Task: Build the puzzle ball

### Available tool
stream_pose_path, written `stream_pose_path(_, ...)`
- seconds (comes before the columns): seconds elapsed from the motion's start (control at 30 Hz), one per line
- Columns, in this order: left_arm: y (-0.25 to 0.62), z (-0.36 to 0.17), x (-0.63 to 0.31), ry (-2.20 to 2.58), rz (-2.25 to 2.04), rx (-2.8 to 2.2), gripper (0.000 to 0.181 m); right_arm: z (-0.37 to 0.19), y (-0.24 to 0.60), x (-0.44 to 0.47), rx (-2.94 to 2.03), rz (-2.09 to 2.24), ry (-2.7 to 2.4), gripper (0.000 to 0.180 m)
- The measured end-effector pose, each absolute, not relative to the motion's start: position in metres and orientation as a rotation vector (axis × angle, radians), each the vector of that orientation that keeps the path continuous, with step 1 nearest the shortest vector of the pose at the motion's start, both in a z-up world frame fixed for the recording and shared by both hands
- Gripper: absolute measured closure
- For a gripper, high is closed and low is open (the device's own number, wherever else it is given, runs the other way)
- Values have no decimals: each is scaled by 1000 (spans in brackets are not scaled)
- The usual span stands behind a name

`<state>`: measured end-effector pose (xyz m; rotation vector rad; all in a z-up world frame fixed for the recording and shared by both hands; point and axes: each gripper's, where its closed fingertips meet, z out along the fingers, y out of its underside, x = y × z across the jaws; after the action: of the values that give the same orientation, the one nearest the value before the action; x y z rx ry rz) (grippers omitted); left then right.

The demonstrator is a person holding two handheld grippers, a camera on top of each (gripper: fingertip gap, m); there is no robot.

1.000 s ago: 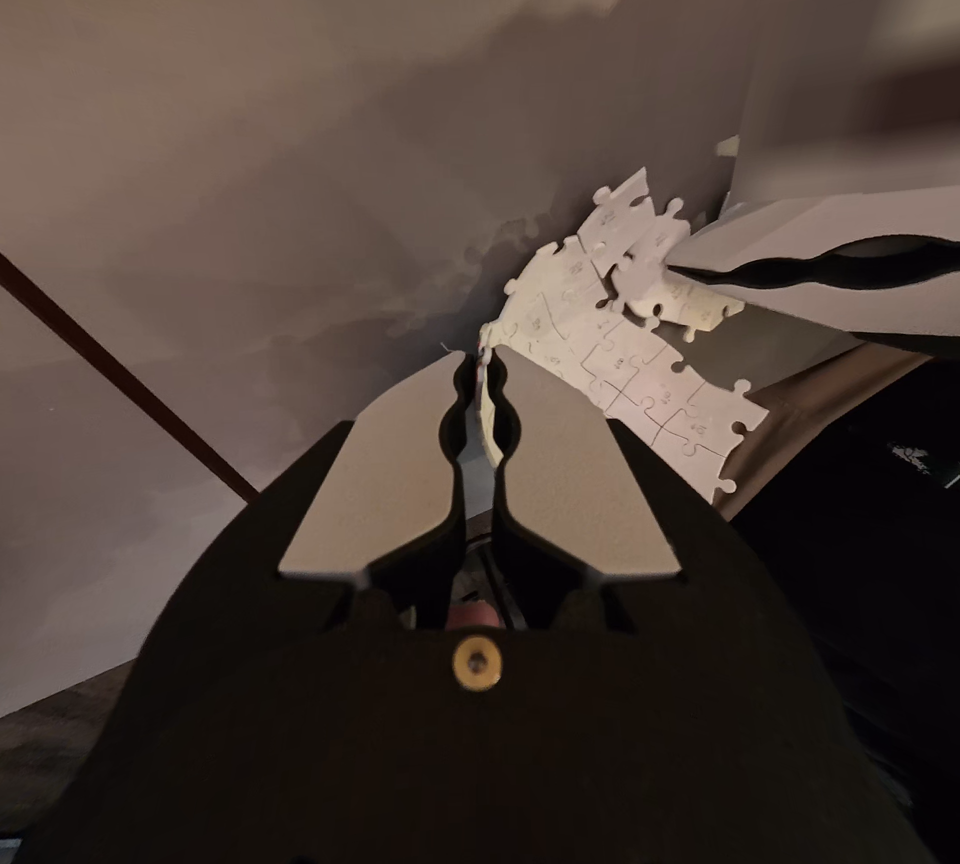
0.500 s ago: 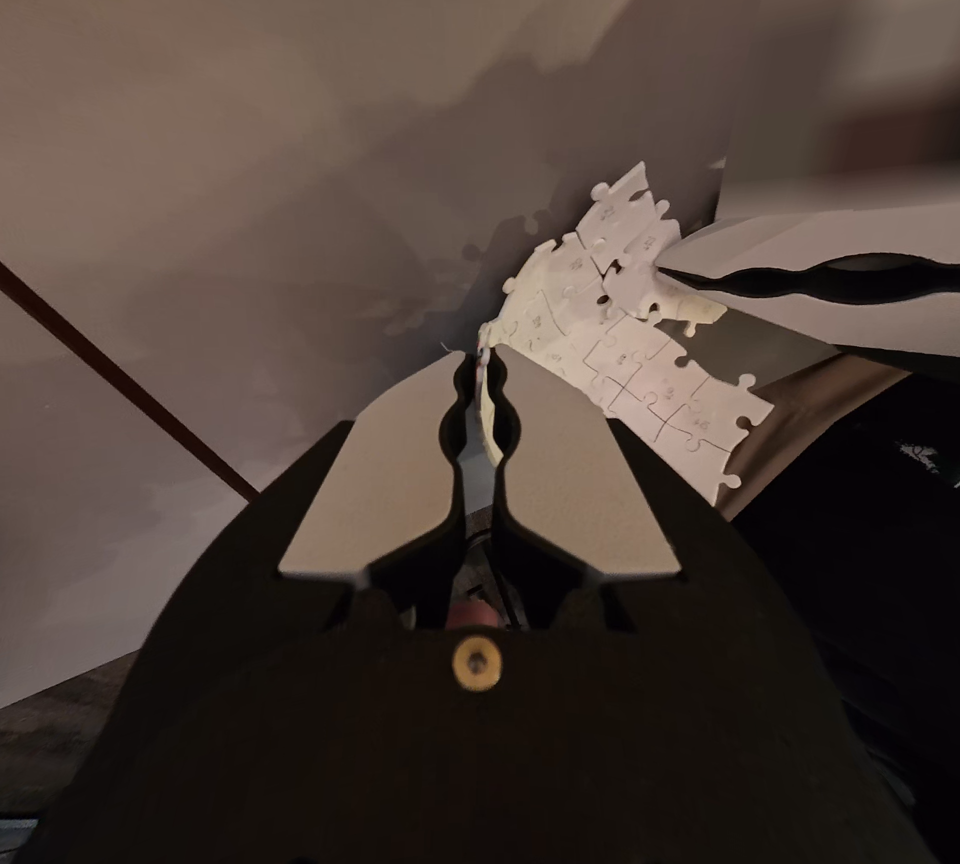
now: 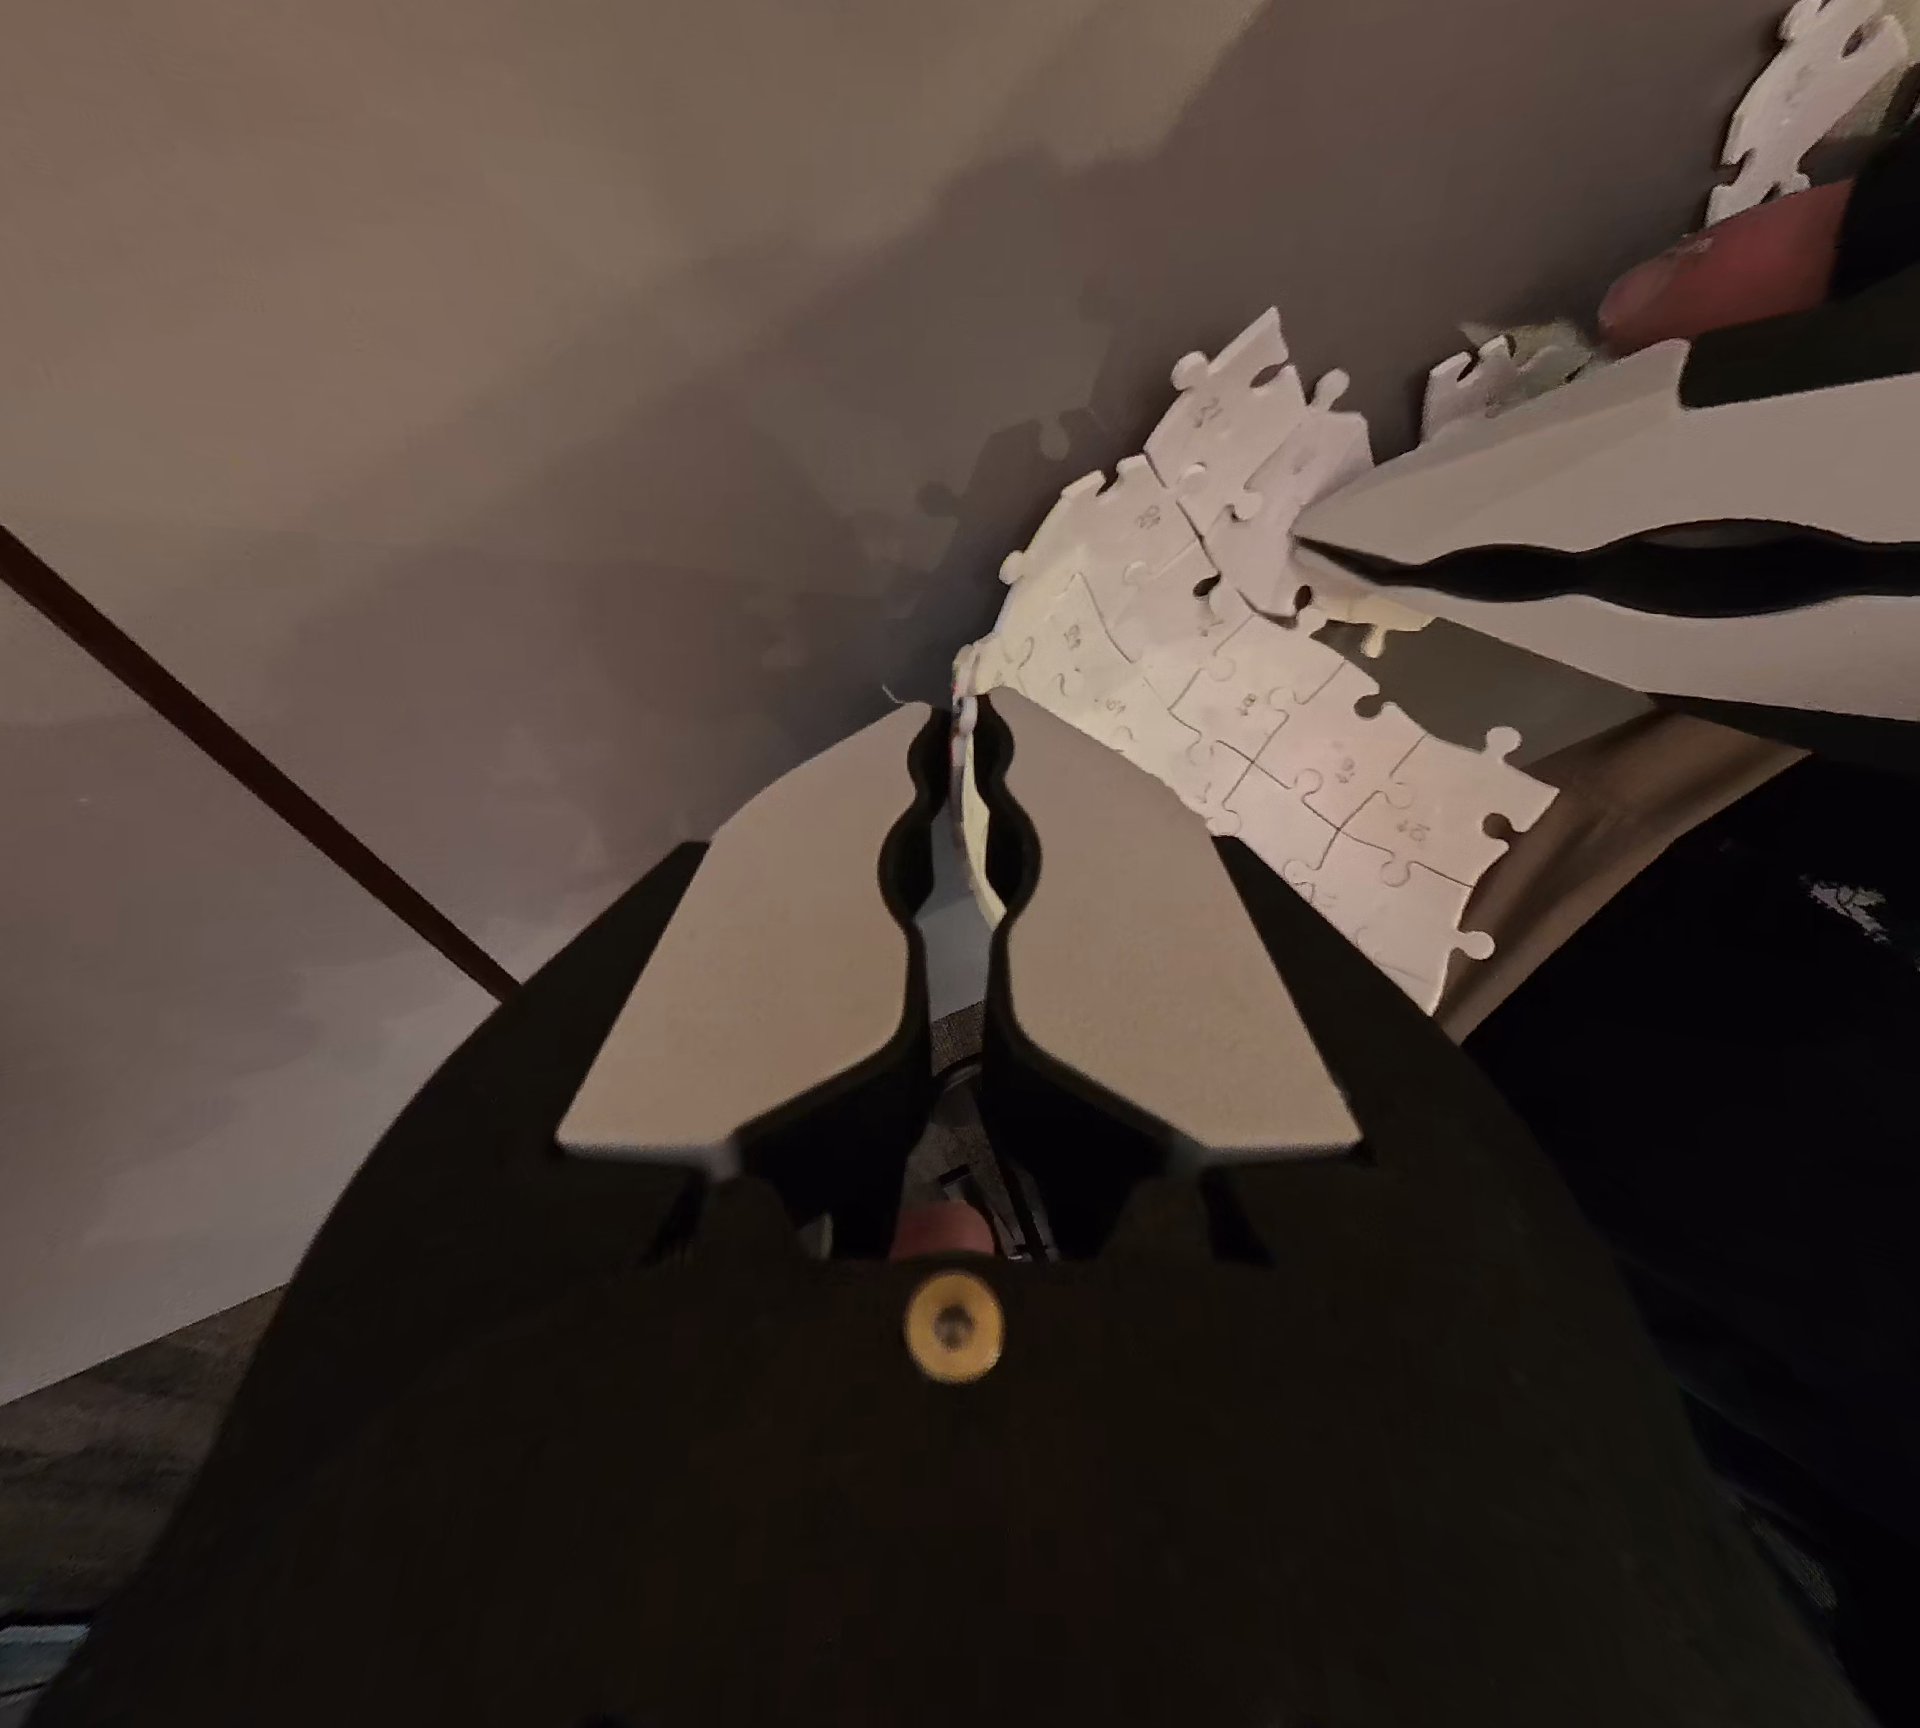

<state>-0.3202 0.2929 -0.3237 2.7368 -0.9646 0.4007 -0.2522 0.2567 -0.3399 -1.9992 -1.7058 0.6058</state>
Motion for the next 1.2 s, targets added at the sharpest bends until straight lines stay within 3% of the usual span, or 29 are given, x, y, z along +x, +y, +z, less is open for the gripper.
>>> stream_pose_path(1.2,292,-322,-316,-988,353,2748,177,-338,261,-271,-1939,524,-1759,180)
